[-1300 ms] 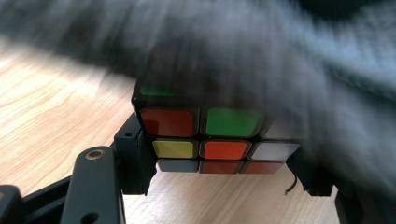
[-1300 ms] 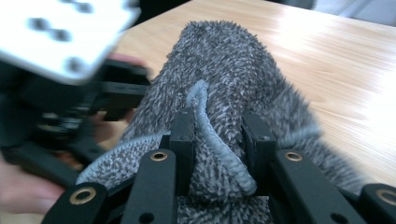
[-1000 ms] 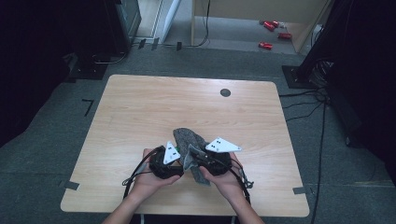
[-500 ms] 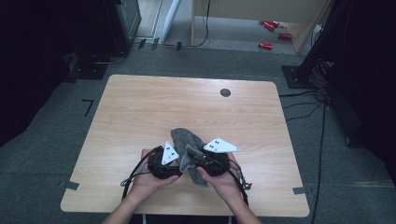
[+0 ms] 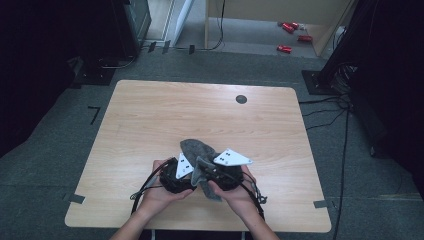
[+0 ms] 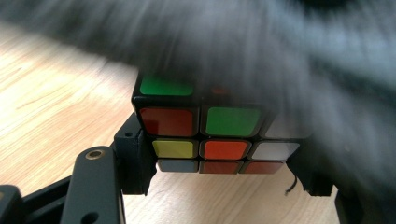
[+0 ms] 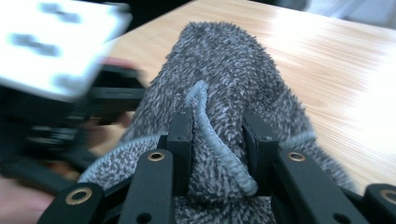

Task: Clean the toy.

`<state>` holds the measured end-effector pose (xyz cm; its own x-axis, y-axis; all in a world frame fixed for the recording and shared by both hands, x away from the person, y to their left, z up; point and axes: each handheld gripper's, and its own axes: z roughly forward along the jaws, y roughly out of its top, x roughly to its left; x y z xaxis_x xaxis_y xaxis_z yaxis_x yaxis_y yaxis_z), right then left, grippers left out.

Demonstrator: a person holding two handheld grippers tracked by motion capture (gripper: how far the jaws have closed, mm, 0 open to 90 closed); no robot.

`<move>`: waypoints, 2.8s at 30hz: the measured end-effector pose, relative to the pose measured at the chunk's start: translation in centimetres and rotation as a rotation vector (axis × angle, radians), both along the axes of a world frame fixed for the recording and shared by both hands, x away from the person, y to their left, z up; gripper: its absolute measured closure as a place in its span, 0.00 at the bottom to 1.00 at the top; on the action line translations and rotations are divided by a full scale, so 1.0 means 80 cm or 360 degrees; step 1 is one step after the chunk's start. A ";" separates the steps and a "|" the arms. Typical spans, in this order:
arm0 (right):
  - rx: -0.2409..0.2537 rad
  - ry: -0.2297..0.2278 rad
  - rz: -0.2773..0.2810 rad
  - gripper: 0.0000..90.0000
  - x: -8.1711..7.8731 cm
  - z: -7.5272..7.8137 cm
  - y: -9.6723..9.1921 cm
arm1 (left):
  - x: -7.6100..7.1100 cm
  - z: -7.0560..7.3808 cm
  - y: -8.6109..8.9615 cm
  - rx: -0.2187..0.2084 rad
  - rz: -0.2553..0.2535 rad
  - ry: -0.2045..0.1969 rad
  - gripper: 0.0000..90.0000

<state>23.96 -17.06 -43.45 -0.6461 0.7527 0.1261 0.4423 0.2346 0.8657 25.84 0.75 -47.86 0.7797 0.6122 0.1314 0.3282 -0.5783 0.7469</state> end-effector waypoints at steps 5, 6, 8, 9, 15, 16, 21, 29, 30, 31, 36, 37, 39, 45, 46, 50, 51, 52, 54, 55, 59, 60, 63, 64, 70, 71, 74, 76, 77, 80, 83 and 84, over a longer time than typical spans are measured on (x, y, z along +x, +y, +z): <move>-0.0006 -0.0008 -0.0059 0.77 0.006 -0.003 -0.009 | 0.002 0.002 0.003 -0.0011 0.0007 -0.0002 0.39; -0.0003 -0.0002 -0.0102 0.77 0.008 -0.003 -0.016 | 0.004 0.003 0.004 -0.0022 0.0015 0.0003 0.39; 0.0014 0.0022 -0.0153 0.78 0.009 -0.003 -0.026 | 0.005 0.004 0.004 -0.0043 0.0025 0.0010 0.39; 0.0021 0.0019 -0.0149 0.78 0.007 -0.001 -0.026 | 0.004 0.004 0.003 -0.0041 0.0018 0.0007 0.39; -0.0051 -0.0044 -0.0010 0.78 -0.005 0.003 0.005 | -0.002 0.003 -0.006 -0.0014 -0.0006 -0.0010 0.39; -0.0041 -0.0042 -0.0020 0.77 -0.003 0.002 0.002 | -0.001 0.003 -0.005 -0.0021 -0.0003 -0.0004 0.39; 0.0045 0.0043 -0.0157 0.78 0.010 -0.003 -0.033 | 0.004 0.005 0.000 -0.0052 0.0002 0.0004 0.39; -0.0040 -0.0032 -0.0044 0.78 -0.003 0.002 -0.008 | 0.000 0.002 -0.010 -0.0016 -0.0036 -0.0017 0.39; -0.0023 -0.0023 -0.0057 0.78 0.000 0.001 -0.011 | 0.001 0.003 -0.009 -0.0022 -0.0033 -0.0014 0.39; 0.0000 -0.0011 -0.0083 0.78 0.003 0.000 -0.016 | 0.001 0.004 -0.007 -0.0021 -0.0030 -0.0014 0.39; 0.0031 0.0000 -0.0121 0.78 0.003 0.000 -0.025 | 0.003 0.005 -0.004 -0.0046 -0.0029 -0.0015 0.39; 0.0031 0.0000 -0.0121 0.78 0.003 0.000 -0.025 | 0.002 0.005 -0.004 -0.0038 -0.0032 -0.0015 0.39; 0.0012 -0.0033 -0.0054 0.78 -0.002 0.002 -0.014 | 0.001 0.005 -0.006 -0.0036 -0.0036 -0.0019 0.39; -0.0021 -0.0048 -0.0140 0.78 0.004 0.001 -0.017 | 0.003 0.006 0.000 -0.0043 -0.0022 -0.0019 0.39; -0.0012 -0.0035 -0.0156 0.78 0.004 0.000 -0.020 | 0.004 0.006 0.000 -0.0050 -0.0026 -0.0012 0.39; -0.0052 -0.0111 -0.0045 0.79 -0.009 0.004 -0.004 | 0.001 0.007 -0.002 -0.0060 -0.0029 -0.0019 0.39; -0.0079 -0.0128 -0.0020 0.79 -0.011 0.005 0.002 | 0.001 0.008 -0.003 -0.0053 -0.0034 -0.0021 0.39; -0.0080 -0.0128 -0.0015 0.79 -0.009 0.006 0.005 | 0.001 0.007 -0.003 -0.0053 -0.0034 -0.0020 0.39; -0.0065 -0.0121 -0.0027 0.79 -0.006 0.005 0.002 | 0.003 0.007 -0.002 -0.0058 -0.0023 -0.0016 0.39; -0.0060 -0.0116 -0.0053 0.79 -0.002 0.003 -0.003 | 0.004 0.007 -0.001 -0.0052 -0.0019 -0.0009 0.39; -0.0041 -0.0076 -0.0084 0.80 -0.002 0.000 -0.011 | 0.007 0.006 0.000 -0.0065 -0.0009 0.0009 0.39; -0.0054 -0.0089 -0.0051 0.80 -0.005 0.001 -0.008 | 0.006 0.006 -0.001 -0.0070 -0.0009 0.0010 0.39; -0.0049 -0.0106 0.0039 0.79 -0.009 0.005 0.002 | 0.002 0.009 -0.005 -0.0068 -0.0022 -0.0008 0.39; -0.0038 -0.0110 0.0039 0.79 -0.006 0.006 0.001 | 0.002 0.010 -0.005 -0.0068 -0.0022 -0.0012 0.39; 0.0018 -0.0067 -0.0061 0.80 0.002 0.007 -0.022 | 0.011 0.014 0.008 -0.0121 0.0015 0.0015 0.39; 0.0008 -0.0071 -0.0035 0.80 -0.001 0.008 -0.019 | 0.012 0.013 0.006 -0.0127 0.0020 0.0022 0.39; -0.0041 -0.0108 0.0027 0.80 -0.009 0.007 -0.004 | 0.007 0.011 -0.001 -0.0104 0.0002 0.0017 0.39; -0.0031 -0.0110 0.0014 0.79 -0.006 0.007 -0.002 | 0.004 0.011 -0.003 -0.0091 -0.0014 0.0008 0.39; -0.0017 -0.0108 0.0003 0.79 -0.004 0.007 -0.004 | 0.004 0.011 -0.002 -0.0092 -0.0015 0.0007 0.39; -0.0015 -0.0123 -0.0075 0.79 0.002 0.006 -0.016 | 0.007 0.013 0.003 -0.0118 -0.0001 0.0005 0.39; -0.0014 -0.0100 -0.0083 0.80 0.004 0.006 -0.024 | 0.011 0.014 0.008 -0.0134 0.0012 0.0020 0.39; -0.0006 -0.0090 -0.0073 0.80 0.004 0.006 -0.024 | 0.012 0.014 0.008 -0.0132 0.0011 0.0024 0.39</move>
<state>24.25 -18.95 -42.97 -0.6167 0.7823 0.0877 0.4032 0.2183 0.8887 26.78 1.43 -46.76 0.7769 0.6258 0.0687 0.3433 -0.5126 0.7870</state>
